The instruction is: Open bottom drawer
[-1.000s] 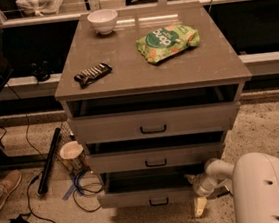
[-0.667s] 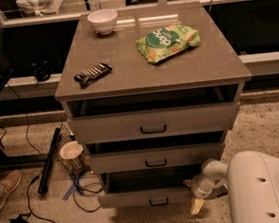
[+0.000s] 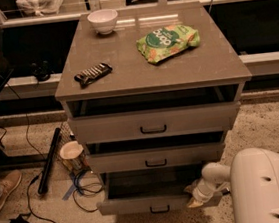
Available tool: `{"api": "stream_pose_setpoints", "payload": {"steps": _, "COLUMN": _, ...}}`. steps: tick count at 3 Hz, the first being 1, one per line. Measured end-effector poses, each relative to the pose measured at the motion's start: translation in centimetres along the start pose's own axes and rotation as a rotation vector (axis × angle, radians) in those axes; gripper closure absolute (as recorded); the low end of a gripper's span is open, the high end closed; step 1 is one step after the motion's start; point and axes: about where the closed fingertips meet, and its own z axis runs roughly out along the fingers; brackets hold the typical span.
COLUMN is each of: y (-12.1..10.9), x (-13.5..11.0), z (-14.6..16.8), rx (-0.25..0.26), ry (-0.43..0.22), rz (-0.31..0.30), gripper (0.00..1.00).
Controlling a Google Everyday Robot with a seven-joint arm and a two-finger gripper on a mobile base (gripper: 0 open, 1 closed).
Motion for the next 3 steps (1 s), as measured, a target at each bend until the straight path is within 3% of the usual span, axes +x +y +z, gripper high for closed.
{"api": "stream_pose_setpoints", "payload": {"steps": 1, "y": 1.8, "x": 0.2, "z": -0.6, "rx": 0.004, "ry": -0.011, "rz": 0.033, "gripper": 0.95}}
{"api": "stream_pose_setpoints", "payload": {"steps": 2, "y": 4.8, "x": 0.9, "z": -1.0, "rx": 0.007, "ry": -0.042, "rz": 0.091, "gripper": 1.0}}
{"api": "stream_pose_setpoints", "payload": {"steps": 3, "y": 4.8, "x": 0.9, "z": -0.9, "rx": 0.007, "ry": -0.042, "rz": 0.091, "gripper": 0.82}}
